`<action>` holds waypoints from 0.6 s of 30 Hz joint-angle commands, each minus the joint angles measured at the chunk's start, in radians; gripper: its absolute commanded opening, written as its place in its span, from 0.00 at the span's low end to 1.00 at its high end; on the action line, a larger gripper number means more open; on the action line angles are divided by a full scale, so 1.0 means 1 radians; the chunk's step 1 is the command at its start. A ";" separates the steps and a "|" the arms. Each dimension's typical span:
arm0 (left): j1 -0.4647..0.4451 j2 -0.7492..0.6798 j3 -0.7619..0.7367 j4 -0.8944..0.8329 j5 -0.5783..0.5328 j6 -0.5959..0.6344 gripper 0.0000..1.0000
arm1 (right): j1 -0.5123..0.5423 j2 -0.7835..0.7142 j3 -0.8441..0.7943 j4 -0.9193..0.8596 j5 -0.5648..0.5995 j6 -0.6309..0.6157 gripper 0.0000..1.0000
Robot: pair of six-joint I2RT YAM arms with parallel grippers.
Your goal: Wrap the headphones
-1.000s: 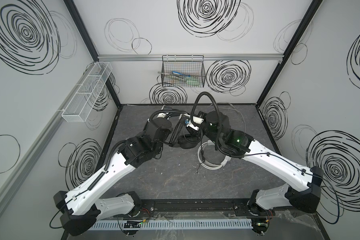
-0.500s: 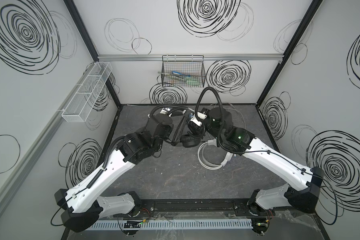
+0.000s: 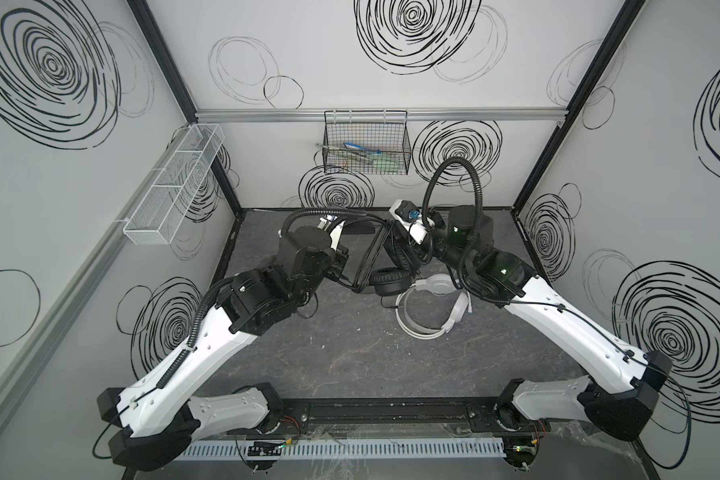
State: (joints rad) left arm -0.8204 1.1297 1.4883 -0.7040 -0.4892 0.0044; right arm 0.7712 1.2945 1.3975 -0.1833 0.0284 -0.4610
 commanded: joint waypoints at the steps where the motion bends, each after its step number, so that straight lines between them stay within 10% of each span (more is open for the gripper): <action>1: -0.075 -0.047 0.063 -0.012 0.303 -0.002 0.00 | -0.061 -0.013 -0.028 0.168 0.051 0.034 0.15; 18: -0.072 -0.030 0.091 -0.026 0.295 0.022 0.00 | -0.055 -0.039 -0.081 0.123 0.175 -0.014 0.15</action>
State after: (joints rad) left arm -0.8902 1.1286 1.5539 -0.8211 -0.2337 0.0452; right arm 0.7208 1.2827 1.3296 -0.0917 0.1909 -0.4911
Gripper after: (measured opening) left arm 0.077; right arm 0.148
